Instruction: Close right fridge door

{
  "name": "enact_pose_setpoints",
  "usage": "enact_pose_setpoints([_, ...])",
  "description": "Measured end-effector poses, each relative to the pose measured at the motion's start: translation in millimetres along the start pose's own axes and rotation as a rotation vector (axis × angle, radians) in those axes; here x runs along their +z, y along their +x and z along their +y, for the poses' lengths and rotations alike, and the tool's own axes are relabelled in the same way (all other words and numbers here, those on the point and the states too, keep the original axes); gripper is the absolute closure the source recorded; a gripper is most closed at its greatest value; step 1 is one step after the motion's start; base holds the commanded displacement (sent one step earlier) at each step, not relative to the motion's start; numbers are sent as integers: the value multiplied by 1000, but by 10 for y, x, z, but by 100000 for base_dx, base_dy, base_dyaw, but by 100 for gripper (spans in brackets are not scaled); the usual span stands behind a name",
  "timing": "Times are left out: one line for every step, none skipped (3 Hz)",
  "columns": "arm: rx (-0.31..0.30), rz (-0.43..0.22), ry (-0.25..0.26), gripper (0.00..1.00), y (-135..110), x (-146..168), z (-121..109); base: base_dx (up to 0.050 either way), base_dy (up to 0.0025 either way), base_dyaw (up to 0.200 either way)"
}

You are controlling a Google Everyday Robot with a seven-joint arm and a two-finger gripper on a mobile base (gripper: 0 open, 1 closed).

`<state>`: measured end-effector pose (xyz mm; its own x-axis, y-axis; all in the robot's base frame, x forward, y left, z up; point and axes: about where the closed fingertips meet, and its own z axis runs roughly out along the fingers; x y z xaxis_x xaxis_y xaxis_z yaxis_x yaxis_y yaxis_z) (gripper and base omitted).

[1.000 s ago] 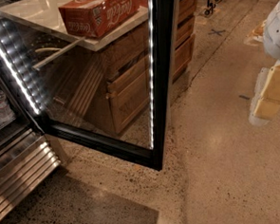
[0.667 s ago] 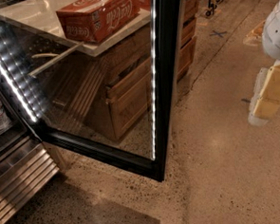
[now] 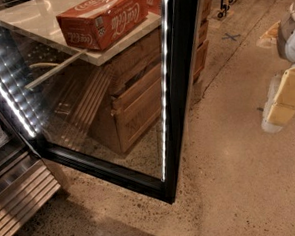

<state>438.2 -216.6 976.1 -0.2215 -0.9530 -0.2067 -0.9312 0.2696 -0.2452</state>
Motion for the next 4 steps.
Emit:
enact_pose_setpoints([2, 3, -16, 0, -21, 35, -17, 0, 0, 0])
enact_pose_setpoints([18, 6, -65, 0, -58, 204, -227, 0, 0, 0])
enact_pose_setpoints([20, 29, -125, 0, -194, 463, -555, 0, 0, 0])
enact_pose_setpoints([15, 19, -130, 0, -399, 685, -907, 0, 0, 0])
